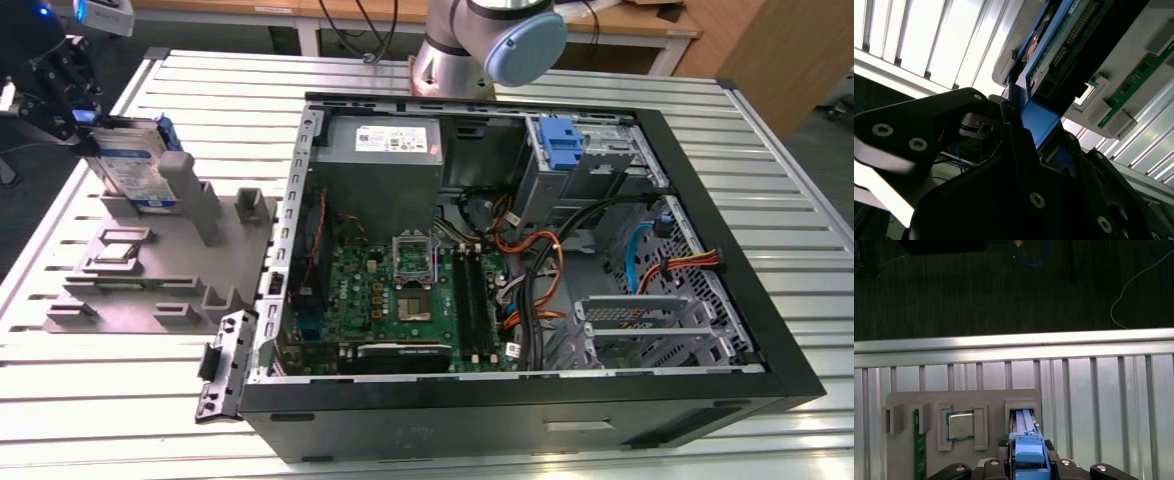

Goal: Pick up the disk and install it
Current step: 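Pick up the disk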

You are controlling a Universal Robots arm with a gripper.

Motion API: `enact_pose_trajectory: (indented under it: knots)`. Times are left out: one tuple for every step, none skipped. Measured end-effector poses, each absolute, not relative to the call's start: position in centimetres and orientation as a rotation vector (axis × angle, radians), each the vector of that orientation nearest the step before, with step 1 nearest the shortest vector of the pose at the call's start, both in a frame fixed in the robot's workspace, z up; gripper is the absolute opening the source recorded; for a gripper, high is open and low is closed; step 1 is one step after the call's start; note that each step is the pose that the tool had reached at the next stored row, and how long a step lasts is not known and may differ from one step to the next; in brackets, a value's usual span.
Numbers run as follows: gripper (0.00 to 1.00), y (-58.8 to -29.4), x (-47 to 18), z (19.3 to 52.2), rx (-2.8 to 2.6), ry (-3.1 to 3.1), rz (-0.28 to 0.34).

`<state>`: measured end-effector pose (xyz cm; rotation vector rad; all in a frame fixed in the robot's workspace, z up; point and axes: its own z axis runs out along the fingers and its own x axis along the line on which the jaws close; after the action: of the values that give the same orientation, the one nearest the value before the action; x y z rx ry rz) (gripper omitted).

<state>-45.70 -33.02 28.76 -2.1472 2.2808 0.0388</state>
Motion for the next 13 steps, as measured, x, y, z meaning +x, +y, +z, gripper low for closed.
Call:
enact_pose_trajectory:
  knots:
    - [0.37,-33.02,-45.70,28.76,-2.147,2.281,0.039]
    - [0.37,-33.03,-45.71,28.77,-2.147,2.281,0.039]
    - [0.37,-33.03,-45.71,28.81,-2.147,2.281,0.039]
    - [0.37,-33.03,-45.71,28.89,-2.147,2.281,0.039]
    - [0.37,-33.03,-45.70,28.96,-2.147,2.281,0.039]
    - [0.37,-33.03,-45.70,29.05,-2.147,2.281,0.039]
    - [0.37,-33.03,-45.71,29.11,-2.147,2.281,0.039]
    - [0.37,-33.03,-45.71,29.16,-2.147,2.281,0.039]
    - [0.37,-33.03,-45.70,29.22,-2.147,2.281,0.039]
    - [0.37,-33.02,-45.70,29.29,-2.147,2.281,0.039]
    - [0.37,-33.02,-45.70,29.37,-2.147,2.281,0.039]
    - [0.37,-33.02,-45.70,29.45,-2.147,2.281,0.039]
    - [0.37,-33.03,-45.70,29.53,-2.147,2.281,0.039]
